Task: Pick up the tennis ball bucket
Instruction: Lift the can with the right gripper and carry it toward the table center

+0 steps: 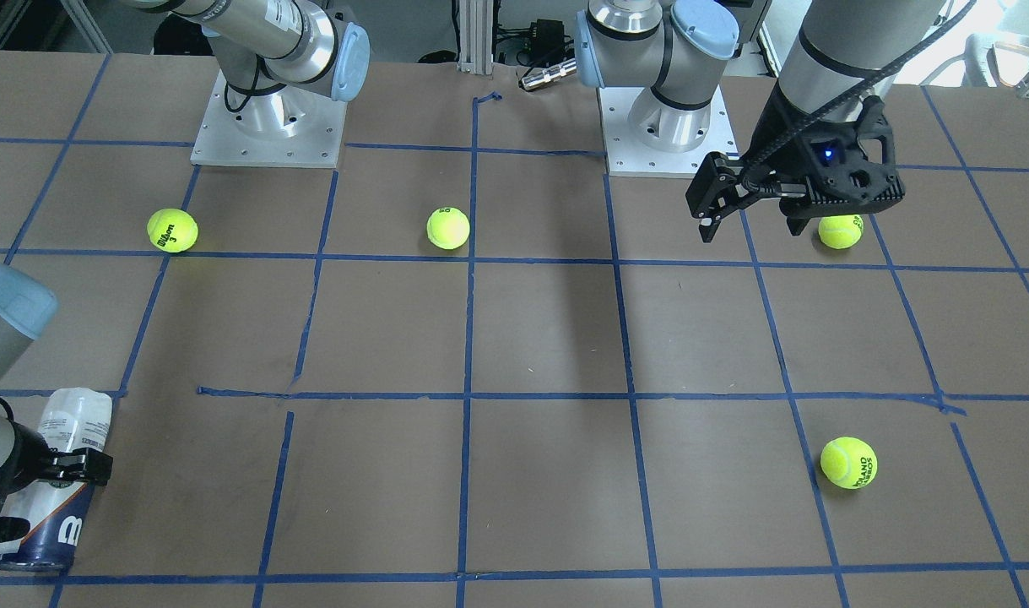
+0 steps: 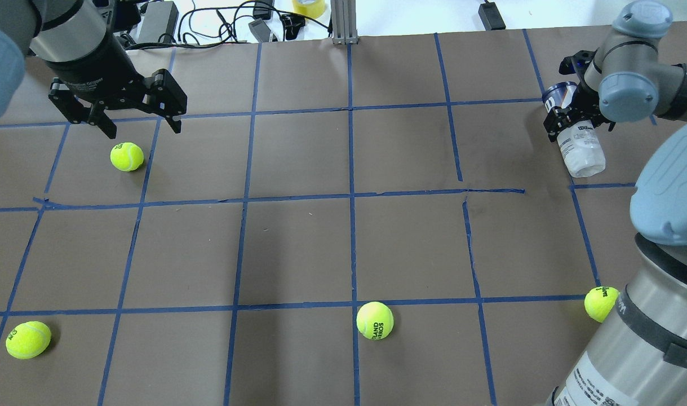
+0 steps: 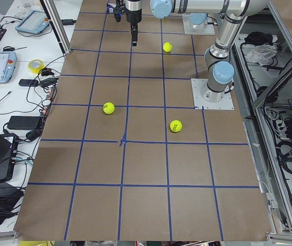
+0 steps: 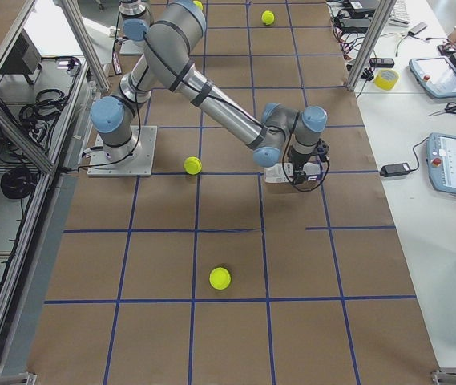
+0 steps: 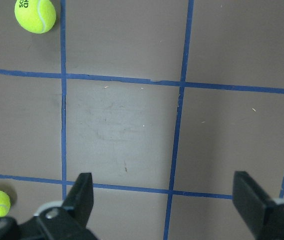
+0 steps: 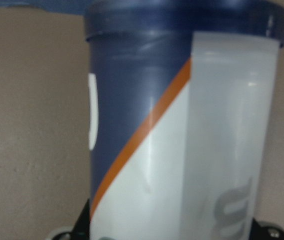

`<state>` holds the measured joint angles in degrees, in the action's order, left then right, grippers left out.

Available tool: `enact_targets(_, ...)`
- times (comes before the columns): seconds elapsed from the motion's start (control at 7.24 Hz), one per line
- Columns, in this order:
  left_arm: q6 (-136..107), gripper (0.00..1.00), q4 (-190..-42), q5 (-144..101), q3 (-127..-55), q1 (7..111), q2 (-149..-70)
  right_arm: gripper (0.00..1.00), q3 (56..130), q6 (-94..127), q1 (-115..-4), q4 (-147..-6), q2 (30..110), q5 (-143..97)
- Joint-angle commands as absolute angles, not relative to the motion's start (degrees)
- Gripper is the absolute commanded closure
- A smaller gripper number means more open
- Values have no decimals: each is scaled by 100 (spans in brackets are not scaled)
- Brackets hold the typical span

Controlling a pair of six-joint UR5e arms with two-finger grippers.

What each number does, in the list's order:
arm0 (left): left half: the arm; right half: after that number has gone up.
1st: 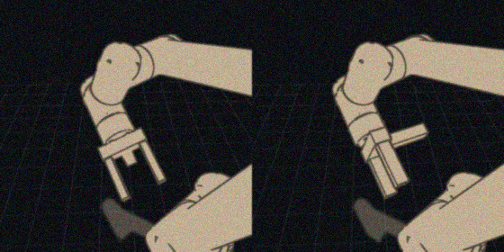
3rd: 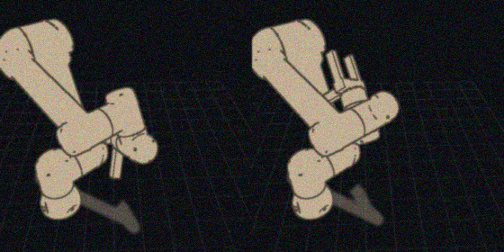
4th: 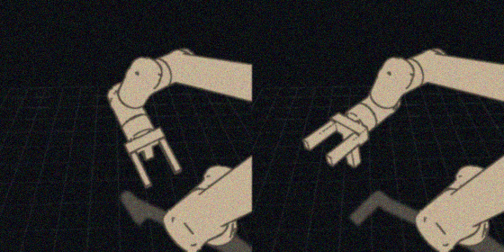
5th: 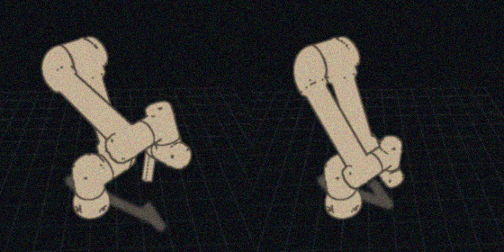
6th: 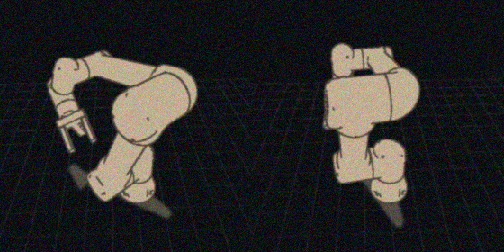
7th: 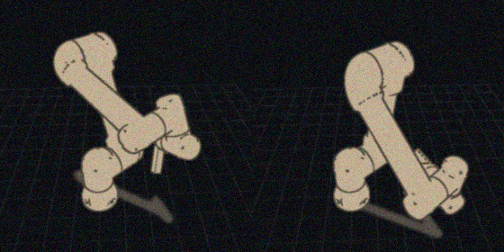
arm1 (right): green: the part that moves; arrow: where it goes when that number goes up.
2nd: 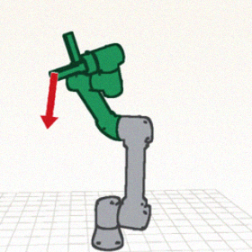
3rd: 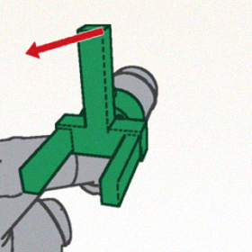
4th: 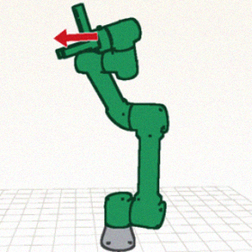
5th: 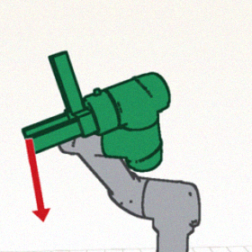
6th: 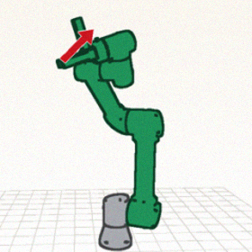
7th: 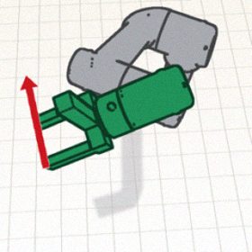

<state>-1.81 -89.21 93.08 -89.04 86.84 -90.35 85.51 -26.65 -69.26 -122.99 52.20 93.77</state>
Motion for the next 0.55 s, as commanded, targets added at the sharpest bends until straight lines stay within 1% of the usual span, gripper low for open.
enact_targets(0.0,-176,0,-8912,9308,-8912,8684,-9035,18,8438,-2663,-6952,-12200,5291,9448)
enact_targets(0.28,-176,0,-8912,9308,-8921,8684,-9053,18,8429,-2663,-7153,-12138,5501,9387)
enact_targets(0.41,-176,0,-8912,9308,-8921,8684,-9053,18,8429,-2559,-7433,-11946,5659,9378)
